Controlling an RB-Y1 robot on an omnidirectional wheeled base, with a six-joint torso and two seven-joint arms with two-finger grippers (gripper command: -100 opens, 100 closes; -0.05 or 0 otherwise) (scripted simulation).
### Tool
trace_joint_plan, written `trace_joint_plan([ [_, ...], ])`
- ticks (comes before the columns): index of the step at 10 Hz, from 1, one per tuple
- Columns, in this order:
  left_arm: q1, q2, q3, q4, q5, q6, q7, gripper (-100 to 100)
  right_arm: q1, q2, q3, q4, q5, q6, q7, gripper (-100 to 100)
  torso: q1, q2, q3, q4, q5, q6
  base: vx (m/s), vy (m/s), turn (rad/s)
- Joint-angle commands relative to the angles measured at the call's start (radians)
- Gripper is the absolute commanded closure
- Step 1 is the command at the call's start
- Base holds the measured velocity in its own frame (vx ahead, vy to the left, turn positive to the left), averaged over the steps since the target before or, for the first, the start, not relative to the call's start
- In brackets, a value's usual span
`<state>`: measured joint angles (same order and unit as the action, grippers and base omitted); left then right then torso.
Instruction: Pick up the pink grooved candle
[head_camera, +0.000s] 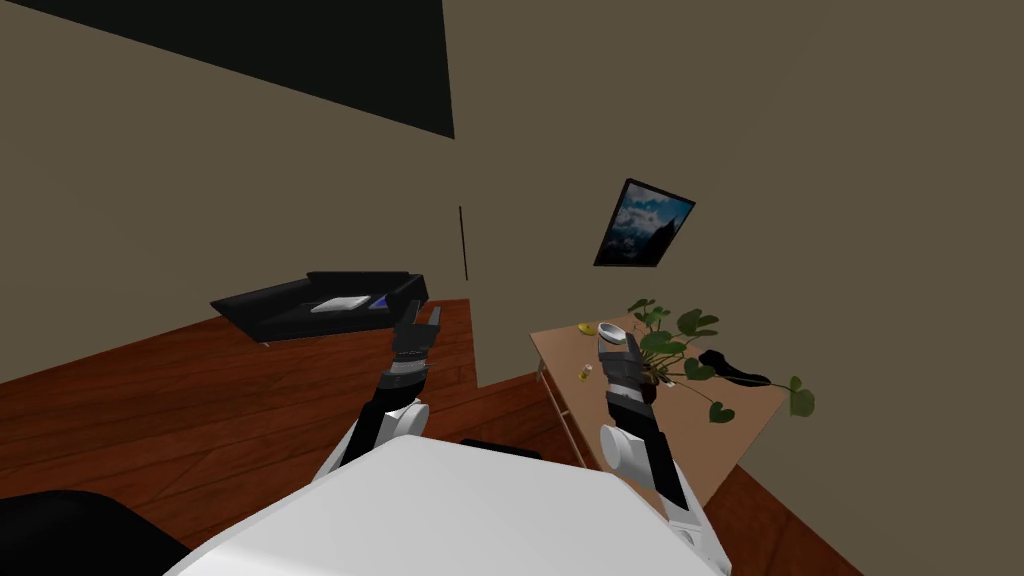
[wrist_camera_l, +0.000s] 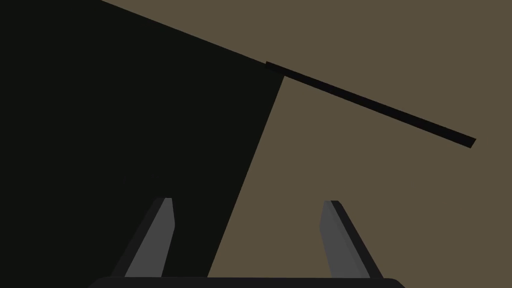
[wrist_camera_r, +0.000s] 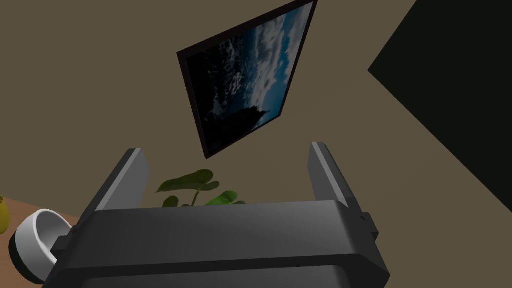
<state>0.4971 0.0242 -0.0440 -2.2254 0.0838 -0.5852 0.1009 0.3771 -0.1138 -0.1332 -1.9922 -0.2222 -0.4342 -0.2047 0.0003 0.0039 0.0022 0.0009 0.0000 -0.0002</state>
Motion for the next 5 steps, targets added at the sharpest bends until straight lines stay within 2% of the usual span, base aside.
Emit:
trace_joint_plan([
  [1, 0.000, 0.000, 0.000, 0.000, 0.000, 0.000, 0.000, 0, -0.017, -0.010, -0.012, 0.042, -0.023, 0.014, -0.006, -100, 0.000, 0.000, 0.000, 0.000, 0.000, 0.000, -0.048, 0.010, 0.029],
  [2, 0.000, 0.000, 0.000, 0.000, 0.000, 0.000, 0.000, 0, -0.035, -0.020, -0.026, 0.077, -0.064, 0.042, -0.015, -100, 0.000, -0.001, 0.000, 0.000, 0.000, 0.000, -0.057, 0.013, 0.061],
  [3, 0.000, 0.000, 0.000, 0.000, 0.000, 0.000, 0.000, 0, -0.035, -0.020, -0.026, 0.089, -0.066, 0.042, -0.015, -100, 0.000, 0.000, 0.000, 0.000, 0.000, 0.000, -0.043, 0.010, 0.030],
  [4, 0.000, 0.000, 0.000, 0.000, 0.000, 0.000, 0.000, 0, -0.054, -0.028, -0.041, 0.119, -0.107, 0.070, -0.024, -100, 0.000, -0.001, 0.000, 0.000, 0.000, 0.000, -0.053, 0.007, 0.065],
  [5, 0.000, 0.000, 0.000, 0.000, 0.000, 0.000, 0.000, 0, -0.054, -0.028, -0.041, 0.137, -0.111, 0.070, -0.024, -100, 0.000, -0.001, 0.000, 0.000, 0.000, 0.000, -0.052, 0.000, 0.028],
])
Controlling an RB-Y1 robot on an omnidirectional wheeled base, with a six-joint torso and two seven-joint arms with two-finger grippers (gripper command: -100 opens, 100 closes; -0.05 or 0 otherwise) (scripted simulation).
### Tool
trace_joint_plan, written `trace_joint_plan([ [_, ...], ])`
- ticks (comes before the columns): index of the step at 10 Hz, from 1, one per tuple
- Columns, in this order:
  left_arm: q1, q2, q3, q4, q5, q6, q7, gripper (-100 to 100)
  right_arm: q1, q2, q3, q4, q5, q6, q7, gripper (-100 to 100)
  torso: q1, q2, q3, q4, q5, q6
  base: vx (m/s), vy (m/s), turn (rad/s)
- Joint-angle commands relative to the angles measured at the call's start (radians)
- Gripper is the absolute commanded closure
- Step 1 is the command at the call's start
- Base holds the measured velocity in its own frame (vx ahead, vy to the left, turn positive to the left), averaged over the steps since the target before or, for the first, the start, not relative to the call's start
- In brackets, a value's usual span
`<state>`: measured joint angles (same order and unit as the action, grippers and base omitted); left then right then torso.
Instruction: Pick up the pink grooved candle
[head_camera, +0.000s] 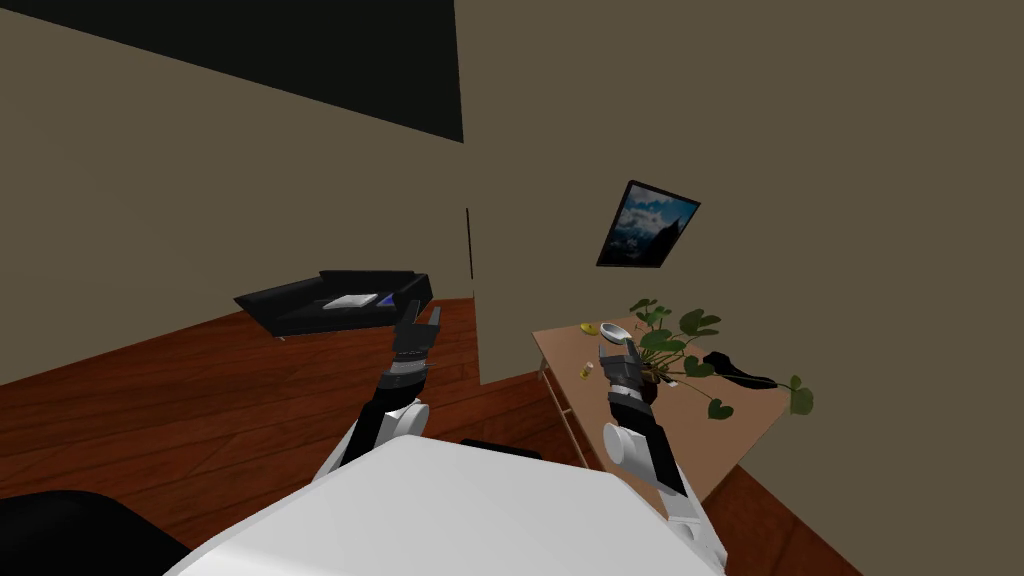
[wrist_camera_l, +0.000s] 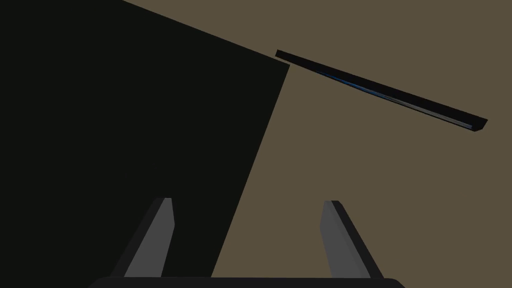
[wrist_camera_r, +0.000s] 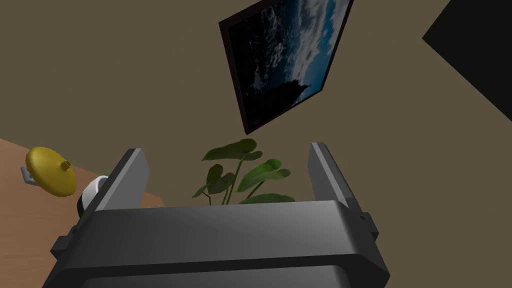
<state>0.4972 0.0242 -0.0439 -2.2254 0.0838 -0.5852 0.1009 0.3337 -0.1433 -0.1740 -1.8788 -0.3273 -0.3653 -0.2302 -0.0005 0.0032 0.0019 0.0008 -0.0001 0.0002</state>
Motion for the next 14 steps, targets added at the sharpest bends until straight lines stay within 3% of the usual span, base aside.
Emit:
trace_joint_plan([
  [1, 0.000, 0.000, 0.000, 0.000, 0.000, 0.000, 0.000, 0, -0.029, -0.006, -0.016, 0.050, -0.050, 0.032, -0.009, -100, 0.000, 0.000, 0.000, 0.000, 0.000, 0.000, -0.057, 0.011, 0.066],
  [2, 0.000, 0.000, 0.000, 0.000, 0.000, 0.000, 0.000, 0, -0.029, -0.006, -0.016, 0.074, -0.053, 0.032, -0.009, -100, 0.001, 0.000, 0.000, 0.000, 0.000, 0.000, -0.043, 0.012, 0.031],
  [5, 0.000, 0.000, 0.000, 0.000, 0.000, 0.000, 0.000, 0, -0.070, -0.017, -0.050, 0.161, -0.141, 0.095, -0.031, -100, 0.000, 0.000, 0.000, 0.000, 0.000, 0.000, -0.047, 0.005, 0.051],
  [6, 0.000, 0.000, 0.000, 0.000, 0.000, 0.000, 0.000, 0, -0.070, -0.017, -0.050, 0.178, -0.152, 0.095, -0.031, -100, 0.000, -0.001, 0.000, 0.000, 0.000, 0.000, -0.040, 0.001, 0.034],
  [7, 0.000, 0.000, 0.000, 0.000, 0.000, 0.000, 0.000, 0, -0.091, -0.021, -0.068, 0.217, -0.191, 0.128, -0.043, -100, 0.000, -0.001, 0.000, 0.000, 0.000, 0.000, -0.046, 0.003, 0.059],
  [8, 0.000, 0.000, 0.000, 0.000, 0.000, 0.000, 0.000, 0, -0.091, -0.021, -0.068, 0.230, -0.203, 0.128, -0.043, -100, 0.000, -0.001, 0.000, 0.000, 0.000, 0.000, -0.033, 0.006, 0.029],
  [9, 0.000, 0.000, 0.000, 0.000, 0.000, 0.000, 0.000, 0, -0.112, -0.025, -0.086, 0.283, -0.243, 0.162, -0.055, -100, 0.000, -0.001, -0.001, 0.000, 0.000, 0.000, -0.034, 0.006, 0.049],
  [10, 0.000, 0.000, 0.000, 0.000, 0.000, 0.000, 0.000, 0, -0.112, -0.025, -0.086, 0.283, -0.254, 0.162, -0.055, -100, 0.000, -0.001, -0.001, 0.000, 0.000, 0.000, -0.028, 0.005, 0.035],
  [13, 0.000, 0.000, 0.000, 0.000, 0.000, 0.000, 0.000, 0, -0.154, -0.031, -0.123, 0.382, -0.343, 0.230, -0.081, -100, 0.000, -0.002, -0.001, 0.000, 0.000, 0.000, -0.029, 0.005, 0.043],
  [14, 0.000, 0.000, 0.000, 0.000, 0.000, 0.000, 0.000, 0, -0.154, -0.031, -0.123, 0.388, -0.357, 0.230, -0.081, -100, 0.000, -0.002, -0.001, 0.000, 0.000, 0.000, -0.024, -0.002, 0.028],
])
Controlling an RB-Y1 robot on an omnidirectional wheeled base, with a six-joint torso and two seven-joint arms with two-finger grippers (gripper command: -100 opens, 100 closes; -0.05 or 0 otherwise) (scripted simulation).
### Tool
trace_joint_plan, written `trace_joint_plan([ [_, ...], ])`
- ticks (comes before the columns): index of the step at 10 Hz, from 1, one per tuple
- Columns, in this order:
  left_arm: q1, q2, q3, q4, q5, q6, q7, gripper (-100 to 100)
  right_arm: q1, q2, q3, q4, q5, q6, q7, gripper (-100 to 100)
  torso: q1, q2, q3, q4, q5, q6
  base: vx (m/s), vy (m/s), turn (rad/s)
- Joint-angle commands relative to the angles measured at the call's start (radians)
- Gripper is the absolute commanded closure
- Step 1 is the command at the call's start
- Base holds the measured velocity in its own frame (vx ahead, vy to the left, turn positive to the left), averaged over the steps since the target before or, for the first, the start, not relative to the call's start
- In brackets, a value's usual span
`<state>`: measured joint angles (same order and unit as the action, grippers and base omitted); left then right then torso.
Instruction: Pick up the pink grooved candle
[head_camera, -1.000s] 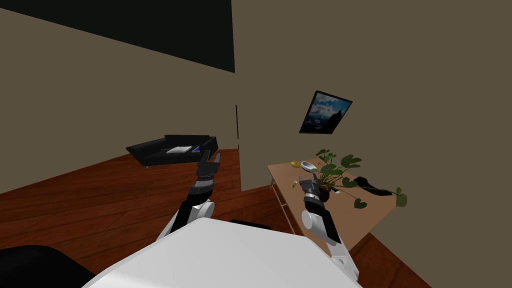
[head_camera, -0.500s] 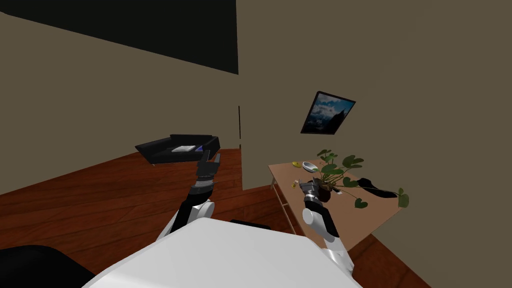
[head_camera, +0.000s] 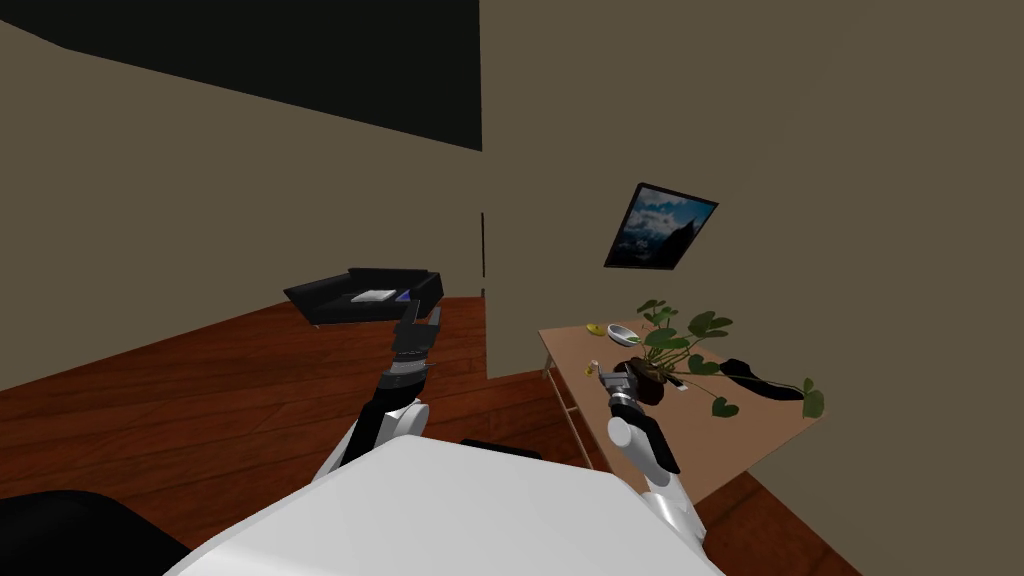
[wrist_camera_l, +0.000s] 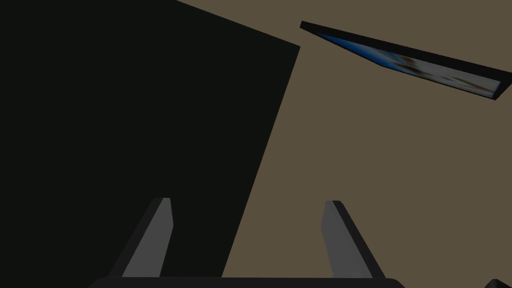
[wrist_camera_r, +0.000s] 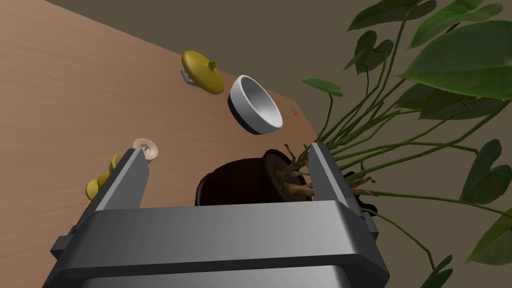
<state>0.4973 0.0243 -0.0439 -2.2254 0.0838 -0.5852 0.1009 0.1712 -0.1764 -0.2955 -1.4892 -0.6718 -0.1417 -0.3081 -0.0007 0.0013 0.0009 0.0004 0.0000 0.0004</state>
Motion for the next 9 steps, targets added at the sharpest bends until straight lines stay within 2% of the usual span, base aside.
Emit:
trace_joint_plan([
  [1, 0.000, 0.000, 0.000, 0.000, 0.000, 0.000, 0.000, 0, -0.013, 0.000, -0.020, 0.050, -0.050, 0.040, -0.017, -100, 0.000, 0.000, 0.000, 0.000, 0.000, 0.000, -0.023, -0.003, 0.039],
  [2, 0.000, 0.000, 0.000, 0.000, 0.000, 0.000, 0.000, 0, -0.013, 0.000, -0.020, 0.050, -0.063, 0.040, -0.017, -100, 0.000, 0.000, 0.000, 0.000, 0.000, 0.000, -0.017, -0.003, 0.024],
  [3, 0.000, 0.000, 0.000, 0.000, 0.000, 0.000, 0.000, 0, -0.034, -0.003, -0.038, 0.100, -0.101, 0.074, -0.030, -100, 0.000, 0.000, 0.000, 0.000, 0.000, 0.000, -0.013, -0.004, 0.044],
  [4, 0.000, 0.000, 0.000, 0.000, 0.000, 0.000, 0.000, 0, -0.034, -0.003, -0.038, 0.100, -0.113, 0.074, -0.030, -100, 0.000, -0.001, 0.000, 0.000, 0.000, 0.000, -0.009, -0.004, 0.019],
  [5, 0.000, 0.000, 0.000, 0.000, 0.000, 0.000, 0.000, 0, -0.055, -0.005, -0.056, 0.134, -0.151, 0.108, -0.044, -100, 0.000, -0.001, 0.000, 0.000, 0.000, 0.000, -0.006, -0.006, 0.029],
  [6, 0.000, 0.000, 0.000, 0.000, 0.000, 0.000, 0.000, 0, -0.055, -0.005, -0.056, 0.150, -0.162, 0.108, -0.044, -100, 0.000, -0.001, -0.001, 0.000, 0.000, 0.000, -0.003, -0.007, 0.019],
  [7, 0.000, 0.000, 0.000, 0.000, 0.000, 0.000, 0.000, 0, -0.075, -0.007, -0.074, 0.184, -0.201, 0.141, -0.058, -100, 0.000, -0.001, -0.001, 0.000, 0.000, 0.000, 0.000, -0.009, 0.024],
  [8, 0.000, 0.000, 0.000, 0.000, 0.000, 0.000, 0.000, 0, -0.075, -0.007, -0.074, 0.198, -0.210, 0.141, -0.058, -100, 0.000, -0.002, -0.001, 0.000, 0.000, 0.000, 0.002, -0.008, 0.016],
  [9, 0.000, 0.000, 0.000, 0.000, 0.000, 0.000, 0.000, 0, -0.095, -0.009, -0.092, 0.241, -0.251, 0.174, -0.072, -100, 0.000, -0.002, -0.001, 0.000, 0.000, 0.000, 0.007, -0.011, 0.023],
])
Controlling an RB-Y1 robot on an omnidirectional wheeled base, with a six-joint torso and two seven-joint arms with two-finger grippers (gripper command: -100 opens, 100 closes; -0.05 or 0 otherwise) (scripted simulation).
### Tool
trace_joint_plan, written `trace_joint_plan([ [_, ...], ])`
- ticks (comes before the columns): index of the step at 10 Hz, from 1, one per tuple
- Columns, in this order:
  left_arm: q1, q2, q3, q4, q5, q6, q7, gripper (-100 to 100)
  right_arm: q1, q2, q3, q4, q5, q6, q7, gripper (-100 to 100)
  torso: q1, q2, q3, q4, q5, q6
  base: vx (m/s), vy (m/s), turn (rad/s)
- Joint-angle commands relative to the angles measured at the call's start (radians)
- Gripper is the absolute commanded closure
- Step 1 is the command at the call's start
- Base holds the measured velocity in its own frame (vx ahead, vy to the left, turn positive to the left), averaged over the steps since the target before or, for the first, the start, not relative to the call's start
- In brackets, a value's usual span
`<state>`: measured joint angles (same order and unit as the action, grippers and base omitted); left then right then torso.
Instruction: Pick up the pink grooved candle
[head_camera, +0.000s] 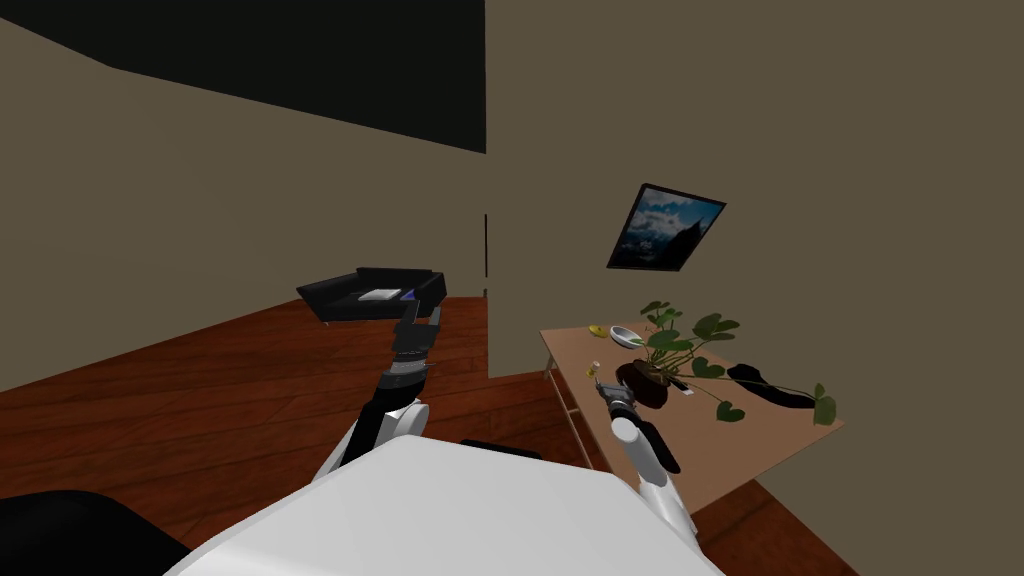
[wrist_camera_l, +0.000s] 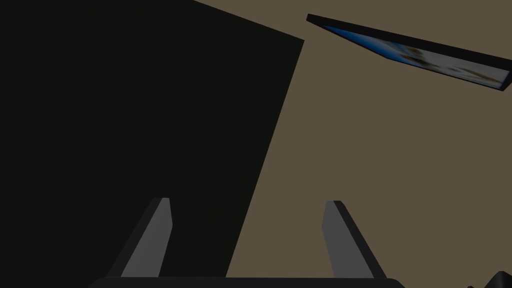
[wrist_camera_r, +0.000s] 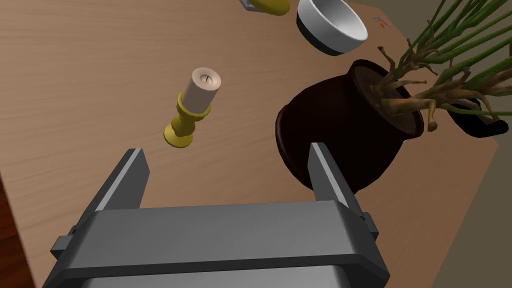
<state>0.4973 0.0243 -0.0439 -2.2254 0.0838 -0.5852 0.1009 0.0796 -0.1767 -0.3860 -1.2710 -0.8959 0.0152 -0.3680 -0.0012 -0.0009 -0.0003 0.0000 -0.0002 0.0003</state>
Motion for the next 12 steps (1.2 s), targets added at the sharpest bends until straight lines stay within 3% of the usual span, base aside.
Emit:
trace_joint_plan([
  [1, 0.000, 0.000, 0.000, 0.000, 0.000, 0.000, 0.000, 0, -0.003, -0.009, -0.001, 0.025, -0.032, 0.017, -0.012, -100, 0.000, 0.000, 0.000, 0.000, 0.000, 0.000, 0.008, -0.011, 0.012],
  [6, 0.000, 0.000, 0.000, 0.000, 0.000, 0.000, 0.000, 0, -0.076, -0.017, -0.068, 0.186, -0.191, 0.135, -0.067, -100, -0.001, -0.002, -0.001, 0.000, 0.000, 0.000, 0.030, -0.023, 0.008],
  [7, 0.000, 0.000, 0.000, 0.000, 0.000, 0.000, 0.000, 0, -0.076, -0.017, -0.068, 0.190, -0.199, 0.138, -0.067, -100, -0.001, -0.003, -0.001, -0.001, 0.000, 0.000, 0.038, -0.027, 0.004],
  [10, 0.000, 0.000, 0.000, 0.000, 0.000, 0.000, 0.000, 0, -0.122, -0.022, -0.111, 0.281, -0.293, 0.215, -0.106, -100, -0.002, -0.003, -0.002, -0.001, 0.000, 0.000, 0.061, -0.037, -0.014],
  [12, 0.000, 0.000, 0.000, 0.000, 0.000, 0.000, 0.000, 0, -0.135, -0.023, -0.124, 0.315, -0.332, 0.238, -0.118, -100, -0.001, -0.004, -0.002, -0.001, 0.000, 0.000, 0.054, -0.031, -0.013],
])
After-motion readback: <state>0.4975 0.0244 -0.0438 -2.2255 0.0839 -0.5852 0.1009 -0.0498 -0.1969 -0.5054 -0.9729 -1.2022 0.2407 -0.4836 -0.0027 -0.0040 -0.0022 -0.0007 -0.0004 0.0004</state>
